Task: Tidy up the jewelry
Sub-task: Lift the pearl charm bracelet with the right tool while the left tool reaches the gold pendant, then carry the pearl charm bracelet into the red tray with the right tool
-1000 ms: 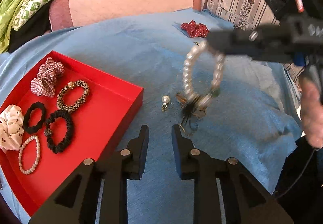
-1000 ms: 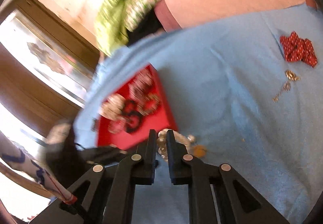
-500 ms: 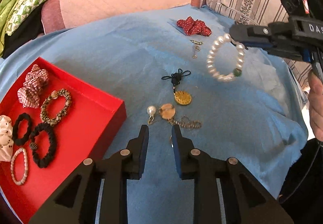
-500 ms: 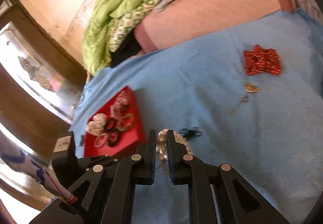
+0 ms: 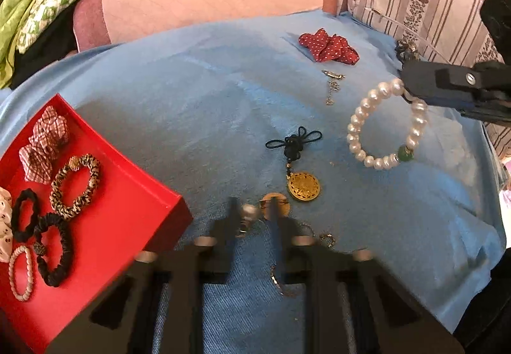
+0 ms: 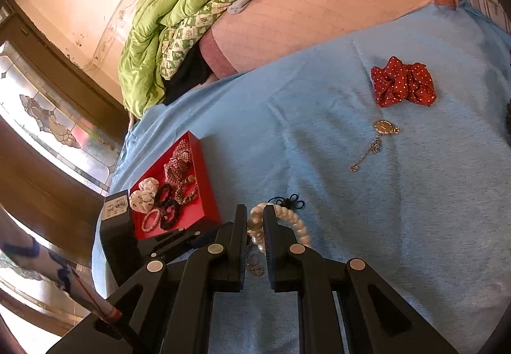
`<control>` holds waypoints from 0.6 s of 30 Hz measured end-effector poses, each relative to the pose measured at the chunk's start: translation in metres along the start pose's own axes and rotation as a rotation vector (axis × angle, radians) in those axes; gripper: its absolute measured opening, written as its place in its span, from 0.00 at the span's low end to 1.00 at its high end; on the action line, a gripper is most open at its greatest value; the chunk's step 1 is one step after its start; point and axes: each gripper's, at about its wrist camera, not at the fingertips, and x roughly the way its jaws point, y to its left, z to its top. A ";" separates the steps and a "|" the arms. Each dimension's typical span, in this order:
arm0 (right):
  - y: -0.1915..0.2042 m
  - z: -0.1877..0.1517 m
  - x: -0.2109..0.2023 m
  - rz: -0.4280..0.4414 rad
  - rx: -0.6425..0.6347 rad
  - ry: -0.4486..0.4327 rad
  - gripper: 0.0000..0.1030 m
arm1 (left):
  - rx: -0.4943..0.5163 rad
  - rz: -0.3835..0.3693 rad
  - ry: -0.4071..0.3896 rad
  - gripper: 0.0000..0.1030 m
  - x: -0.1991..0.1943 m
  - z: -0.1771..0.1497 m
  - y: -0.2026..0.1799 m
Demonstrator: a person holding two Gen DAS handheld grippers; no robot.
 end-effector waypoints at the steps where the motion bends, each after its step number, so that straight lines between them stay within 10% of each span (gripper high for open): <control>1: -0.001 0.000 0.000 0.001 0.004 -0.001 0.11 | 0.006 -0.004 -0.003 0.11 -0.002 0.000 -0.001; 18: 0.016 0.002 -0.001 0.033 -0.022 -0.039 0.11 | -0.064 -0.078 -0.207 0.11 -0.078 0.008 0.021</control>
